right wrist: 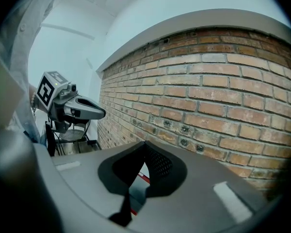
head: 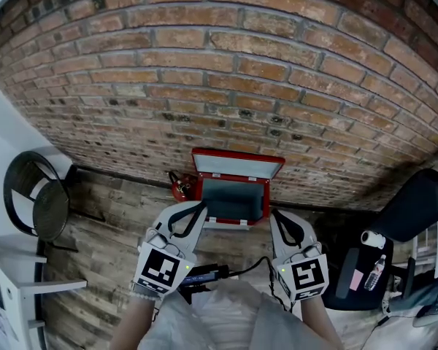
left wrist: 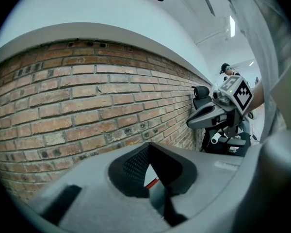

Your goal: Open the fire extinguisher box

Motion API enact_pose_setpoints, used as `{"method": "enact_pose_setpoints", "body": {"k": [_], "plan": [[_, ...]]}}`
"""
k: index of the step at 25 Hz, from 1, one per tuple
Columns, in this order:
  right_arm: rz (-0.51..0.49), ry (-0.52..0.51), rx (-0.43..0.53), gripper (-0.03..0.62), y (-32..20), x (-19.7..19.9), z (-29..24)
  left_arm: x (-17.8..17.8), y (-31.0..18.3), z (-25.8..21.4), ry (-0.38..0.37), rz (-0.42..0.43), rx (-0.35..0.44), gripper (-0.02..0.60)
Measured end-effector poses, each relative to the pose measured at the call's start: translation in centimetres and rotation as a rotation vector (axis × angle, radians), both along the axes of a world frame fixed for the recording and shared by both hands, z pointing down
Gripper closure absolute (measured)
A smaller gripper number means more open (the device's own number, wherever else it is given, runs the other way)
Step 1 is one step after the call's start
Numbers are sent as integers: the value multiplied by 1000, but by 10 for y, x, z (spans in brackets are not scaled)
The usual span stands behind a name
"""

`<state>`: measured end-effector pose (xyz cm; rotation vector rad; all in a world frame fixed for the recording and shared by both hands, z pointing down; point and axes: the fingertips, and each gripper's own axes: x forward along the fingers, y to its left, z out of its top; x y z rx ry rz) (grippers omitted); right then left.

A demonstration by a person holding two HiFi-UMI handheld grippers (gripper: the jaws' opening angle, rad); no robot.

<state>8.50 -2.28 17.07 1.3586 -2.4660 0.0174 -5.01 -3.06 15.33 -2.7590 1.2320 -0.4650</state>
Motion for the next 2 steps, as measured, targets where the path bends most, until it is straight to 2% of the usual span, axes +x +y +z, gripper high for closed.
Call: {"method": "enact_pose_setpoints", "body": {"k": [2], "plan": [[0, 2, 1, 589, 0, 0, 0, -1, -1, 1, -9, 0, -1, 581]]}}
